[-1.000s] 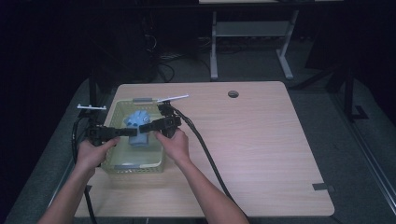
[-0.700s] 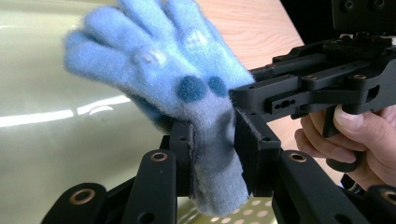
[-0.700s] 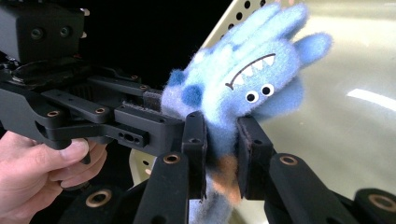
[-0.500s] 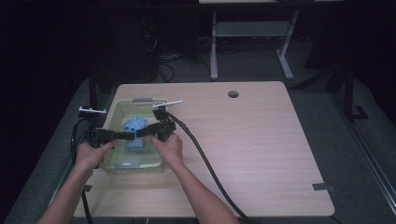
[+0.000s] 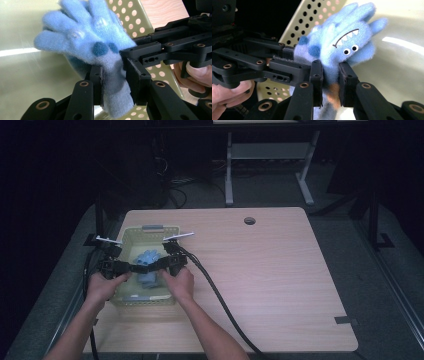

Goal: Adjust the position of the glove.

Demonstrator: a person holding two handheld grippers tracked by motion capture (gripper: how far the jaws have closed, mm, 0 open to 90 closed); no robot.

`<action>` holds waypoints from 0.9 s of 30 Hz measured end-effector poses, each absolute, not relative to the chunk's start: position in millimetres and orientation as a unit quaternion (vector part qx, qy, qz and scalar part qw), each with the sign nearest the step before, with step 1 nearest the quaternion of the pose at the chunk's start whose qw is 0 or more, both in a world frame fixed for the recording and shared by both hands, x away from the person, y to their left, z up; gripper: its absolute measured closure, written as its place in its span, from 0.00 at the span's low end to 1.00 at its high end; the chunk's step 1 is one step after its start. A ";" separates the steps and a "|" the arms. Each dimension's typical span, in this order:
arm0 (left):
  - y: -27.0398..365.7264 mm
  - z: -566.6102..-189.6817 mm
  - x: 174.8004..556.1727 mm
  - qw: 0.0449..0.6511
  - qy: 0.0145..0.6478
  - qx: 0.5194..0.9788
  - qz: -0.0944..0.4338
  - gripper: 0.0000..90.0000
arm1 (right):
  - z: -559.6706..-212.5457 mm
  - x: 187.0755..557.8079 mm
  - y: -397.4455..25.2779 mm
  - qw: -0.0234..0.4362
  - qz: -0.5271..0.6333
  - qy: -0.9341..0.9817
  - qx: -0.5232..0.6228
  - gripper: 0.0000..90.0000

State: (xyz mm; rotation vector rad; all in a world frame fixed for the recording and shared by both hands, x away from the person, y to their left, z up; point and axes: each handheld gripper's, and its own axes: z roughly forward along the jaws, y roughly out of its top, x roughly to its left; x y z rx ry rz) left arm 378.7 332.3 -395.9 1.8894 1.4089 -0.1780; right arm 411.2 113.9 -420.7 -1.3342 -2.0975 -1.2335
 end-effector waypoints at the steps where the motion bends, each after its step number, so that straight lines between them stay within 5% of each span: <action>1: 332.2 -399.0 378.8 0.375 0.554 0.740 -0.071 0.74 | -421.4 411.0 113.7 0.180 -0.434 -0.744 -0.474 0.85; 11: 327.9 -412.8 383.2 0.343 0.559 0.751 -0.080 0.71 | -413.2 405.7 118.4 0.121 -0.405 -0.775 -0.471 0.75; 27: 314.8 -416.6 391.1 0.309 0.567 0.759 -0.084 0.76 | -402.5 411.3 105.0 0.102 -0.396 -0.779 -0.476 0.71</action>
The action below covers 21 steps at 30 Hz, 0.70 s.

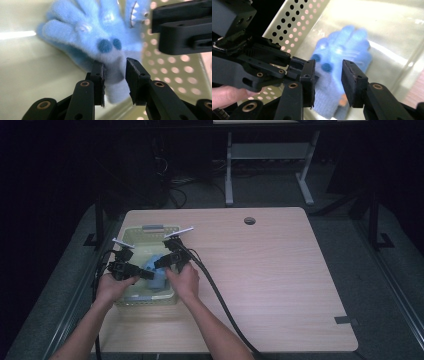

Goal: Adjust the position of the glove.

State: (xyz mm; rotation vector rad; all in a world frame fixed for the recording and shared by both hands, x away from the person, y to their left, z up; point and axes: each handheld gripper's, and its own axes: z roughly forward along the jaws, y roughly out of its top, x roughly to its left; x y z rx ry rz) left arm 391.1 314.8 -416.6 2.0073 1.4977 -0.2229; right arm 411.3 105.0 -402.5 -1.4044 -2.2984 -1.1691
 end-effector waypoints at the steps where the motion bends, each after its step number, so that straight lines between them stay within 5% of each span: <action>1: 314.9 -417.3 391.5 0.308 0.569 0.758 -0.085 0.75 | -402.2 411.7 104.2 0.098 -0.396 -0.778 -0.477 0.70; 21: 321.0 -401.7 389.4 0.293 0.570 0.763 -0.082 0.78 | -386.1 412.1 82.3 0.099 -0.433 -0.768 -0.462 0.69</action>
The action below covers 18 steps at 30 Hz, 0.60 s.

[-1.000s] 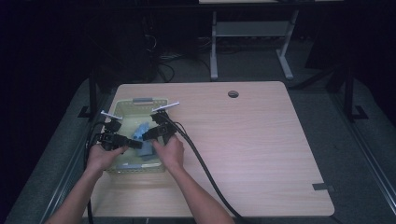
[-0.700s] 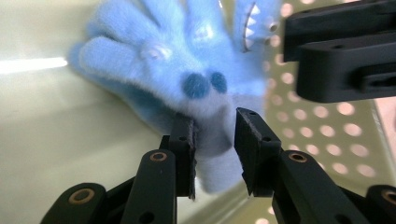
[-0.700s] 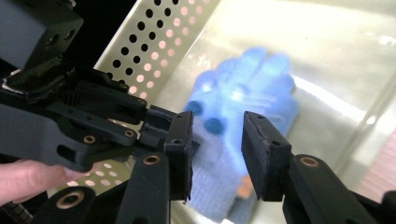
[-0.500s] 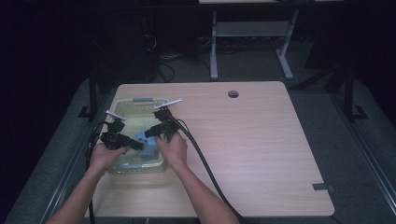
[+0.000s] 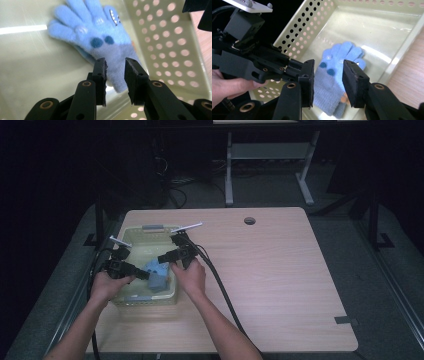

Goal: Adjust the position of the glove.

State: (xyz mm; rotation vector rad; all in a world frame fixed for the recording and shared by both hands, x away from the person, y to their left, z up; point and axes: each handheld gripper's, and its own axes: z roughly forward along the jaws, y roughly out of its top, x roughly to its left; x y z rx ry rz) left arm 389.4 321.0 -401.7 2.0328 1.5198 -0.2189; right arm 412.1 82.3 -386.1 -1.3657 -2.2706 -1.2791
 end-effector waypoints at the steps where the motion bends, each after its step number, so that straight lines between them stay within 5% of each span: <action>1: 321.8 -399.3 389.4 0.291 0.568 0.766 -0.080 0.78 | -384.9 411.8 80.9 0.099 -0.435 -0.766 -0.463 0.68; 18: 319.7 -371.7 383.9 0.335 0.544 0.767 -0.057 0.73 | -368.8 411.0 51.7 0.109 -0.461 -0.748 -0.466 0.64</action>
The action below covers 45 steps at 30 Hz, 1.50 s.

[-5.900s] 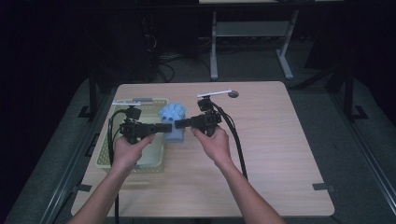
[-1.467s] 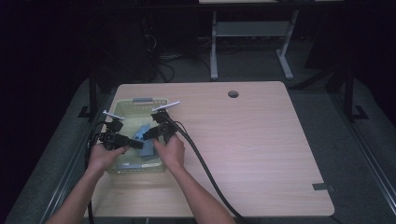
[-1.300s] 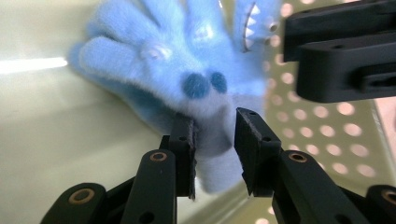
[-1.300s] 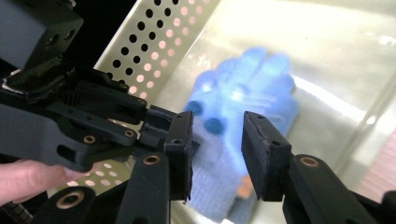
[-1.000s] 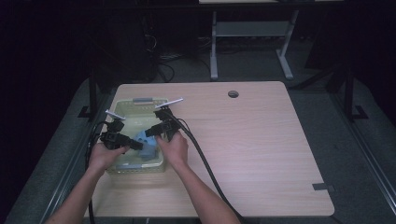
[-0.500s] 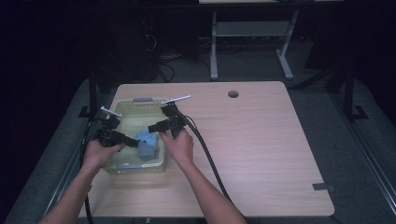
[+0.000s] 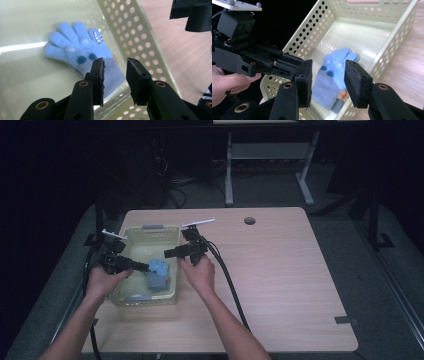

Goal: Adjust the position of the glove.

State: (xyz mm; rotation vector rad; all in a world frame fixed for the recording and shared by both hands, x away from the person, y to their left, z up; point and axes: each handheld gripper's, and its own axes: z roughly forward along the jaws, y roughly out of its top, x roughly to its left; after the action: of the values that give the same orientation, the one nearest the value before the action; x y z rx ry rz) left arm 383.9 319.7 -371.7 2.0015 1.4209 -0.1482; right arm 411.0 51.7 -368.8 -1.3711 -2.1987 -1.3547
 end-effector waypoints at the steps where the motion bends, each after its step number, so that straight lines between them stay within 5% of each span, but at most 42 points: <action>1: 319.3 -370.3 383.7 0.338 0.545 0.765 -0.057 0.73 | -368.8 411.0 51.7 0.109 -0.461 -0.748 -0.466 0.64; 45: 274.9 -342.2 381.3 0.393 0.498 0.771 -0.055 0.63 | -361.6 410.7 -13.4 0.097 -0.479 -0.728 -0.481 0.60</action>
State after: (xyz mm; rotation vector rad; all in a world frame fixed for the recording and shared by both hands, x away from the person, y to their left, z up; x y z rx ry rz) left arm 381.3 274.9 -342.2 1.9564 1.2648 -0.1395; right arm 410.7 -13.4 -361.6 -1.4230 -2.1571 -1.4174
